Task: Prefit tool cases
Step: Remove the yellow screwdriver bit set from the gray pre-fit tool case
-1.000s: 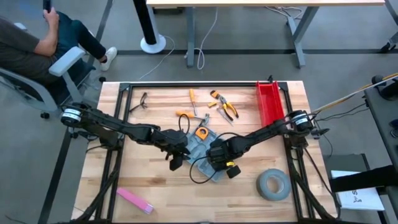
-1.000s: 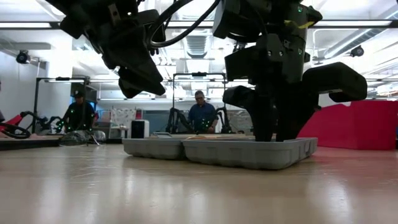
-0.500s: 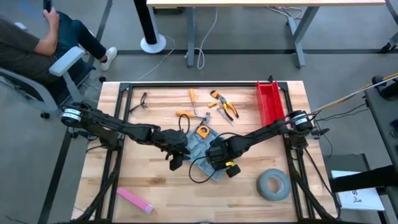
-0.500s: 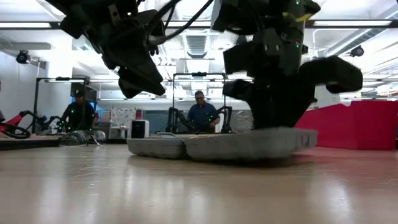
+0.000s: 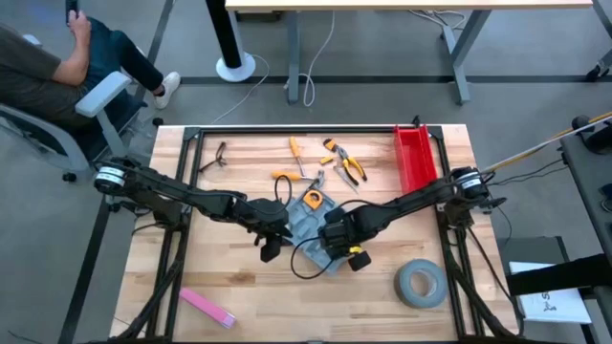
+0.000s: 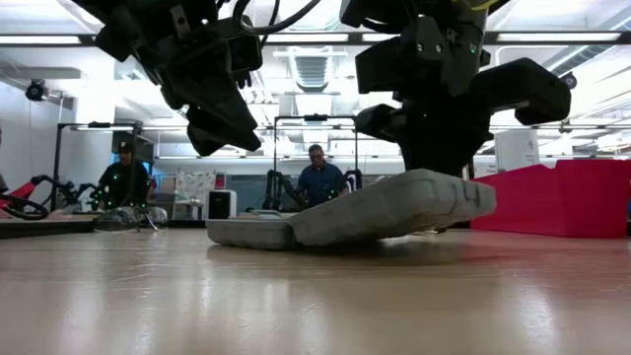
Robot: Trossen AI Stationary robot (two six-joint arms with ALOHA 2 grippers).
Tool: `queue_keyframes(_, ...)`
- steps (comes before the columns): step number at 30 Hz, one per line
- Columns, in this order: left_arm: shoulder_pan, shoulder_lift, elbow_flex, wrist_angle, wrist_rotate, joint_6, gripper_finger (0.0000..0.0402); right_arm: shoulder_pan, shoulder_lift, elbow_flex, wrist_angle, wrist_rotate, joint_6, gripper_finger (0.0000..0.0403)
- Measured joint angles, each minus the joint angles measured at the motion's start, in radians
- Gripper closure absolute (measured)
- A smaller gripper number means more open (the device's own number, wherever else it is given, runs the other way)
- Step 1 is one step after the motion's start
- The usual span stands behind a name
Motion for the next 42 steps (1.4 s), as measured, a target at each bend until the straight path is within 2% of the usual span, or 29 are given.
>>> queue_keyframes(11,0.000,0.000,0.000,-0.002,0.009,0.000,0.0264,0.033,-0.002,0.001,-0.005,0.123,0.067,0.0380)
queue_keyframes(13,0.000,0.000,0.000,-0.002,0.009,0.000,0.0264,0.041,-0.002,0.001,-0.004,0.121,0.083,0.0380)
queue_keyframes(17,0.000,0.000,0.000,-0.002,0.009,0.000,0.0264,0.042,-0.002,0.001,-0.005,0.042,0.092,0.0374)
queue_keyframes(22,0.000,0.000,0.000,-0.002,0.009,-0.004,0.0264,0.031,0.002,0.001,-0.004,0.028,0.057,0.0342)
queue_keyframes(33,0.000,0.000,0.000,-0.002,0.011,-0.007,0.0264,-0.028,0.013,0.001,0.015,0.016,0.015,0.0234)
queue_keyframes(37,0.000,0.000,0.000,-0.002,0.015,-0.008,0.0264,-0.035,0.012,0.000,0.023,-0.031,-0.006,0.0215)
queue_keyframes(42,0.000,-0.001,0.000,-0.002,0.015,-0.008,0.0264,-0.042,0.012,-0.019,0.051,-0.037,-0.042,0.0212)
